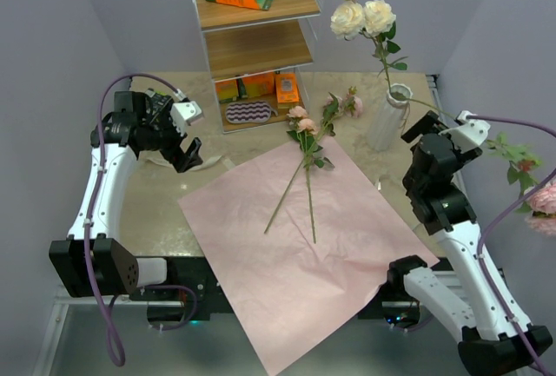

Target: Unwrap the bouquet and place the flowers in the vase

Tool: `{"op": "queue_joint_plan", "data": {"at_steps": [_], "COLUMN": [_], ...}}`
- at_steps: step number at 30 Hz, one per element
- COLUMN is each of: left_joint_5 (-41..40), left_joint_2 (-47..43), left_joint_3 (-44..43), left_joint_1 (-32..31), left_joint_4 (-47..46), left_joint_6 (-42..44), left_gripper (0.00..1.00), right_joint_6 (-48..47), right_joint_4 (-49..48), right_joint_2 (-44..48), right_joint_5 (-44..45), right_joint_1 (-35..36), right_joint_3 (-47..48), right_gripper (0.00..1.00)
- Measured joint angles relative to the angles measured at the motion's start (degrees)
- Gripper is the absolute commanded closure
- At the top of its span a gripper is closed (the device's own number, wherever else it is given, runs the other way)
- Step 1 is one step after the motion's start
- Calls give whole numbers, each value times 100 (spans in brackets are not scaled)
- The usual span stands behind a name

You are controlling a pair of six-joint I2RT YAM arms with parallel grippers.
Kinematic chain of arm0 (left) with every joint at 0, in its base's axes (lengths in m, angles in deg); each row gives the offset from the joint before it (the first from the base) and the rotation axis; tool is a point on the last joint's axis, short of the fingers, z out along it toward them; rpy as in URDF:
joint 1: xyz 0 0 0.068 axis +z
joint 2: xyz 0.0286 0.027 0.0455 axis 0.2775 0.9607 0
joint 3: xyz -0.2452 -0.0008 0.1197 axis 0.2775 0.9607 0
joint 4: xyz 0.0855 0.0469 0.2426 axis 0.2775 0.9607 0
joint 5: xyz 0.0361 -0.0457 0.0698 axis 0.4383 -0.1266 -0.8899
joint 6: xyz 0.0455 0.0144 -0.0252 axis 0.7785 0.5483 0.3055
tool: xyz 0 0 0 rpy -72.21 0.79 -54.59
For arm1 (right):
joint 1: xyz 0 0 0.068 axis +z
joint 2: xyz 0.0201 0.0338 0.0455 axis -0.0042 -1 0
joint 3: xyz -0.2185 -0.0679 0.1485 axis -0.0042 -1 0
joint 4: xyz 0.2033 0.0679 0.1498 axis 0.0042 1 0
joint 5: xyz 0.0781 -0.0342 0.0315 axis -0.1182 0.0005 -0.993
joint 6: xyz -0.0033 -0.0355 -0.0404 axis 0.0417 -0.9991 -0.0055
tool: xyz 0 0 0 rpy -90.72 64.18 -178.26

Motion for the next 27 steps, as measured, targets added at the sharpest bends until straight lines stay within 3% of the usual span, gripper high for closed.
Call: {"op": "queue_joint_plan", "data": {"at_steps": [8, 13, 27], "left_joint_5": [-24, -50, -72], "left_joint_2": [-2, -4, -17], "left_joint_3": [-79, -105, -201], "left_joint_1": [0, 0, 37], "left_joint_4": [46, 76, 122], "left_joint_6": [57, 96, 96], "left_gripper": [0, 0, 1], "right_joint_6": [238, 341, -374], "right_joint_4": [-522, -909, -3198], "right_joint_2": [-494, -343, -551], "right_joint_5": [83, 133, 258], "right_joint_1": [-369, -474, -772], "right_joint_3": [-33, -354, -706], "right_gripper": [9, 9, 12]}}
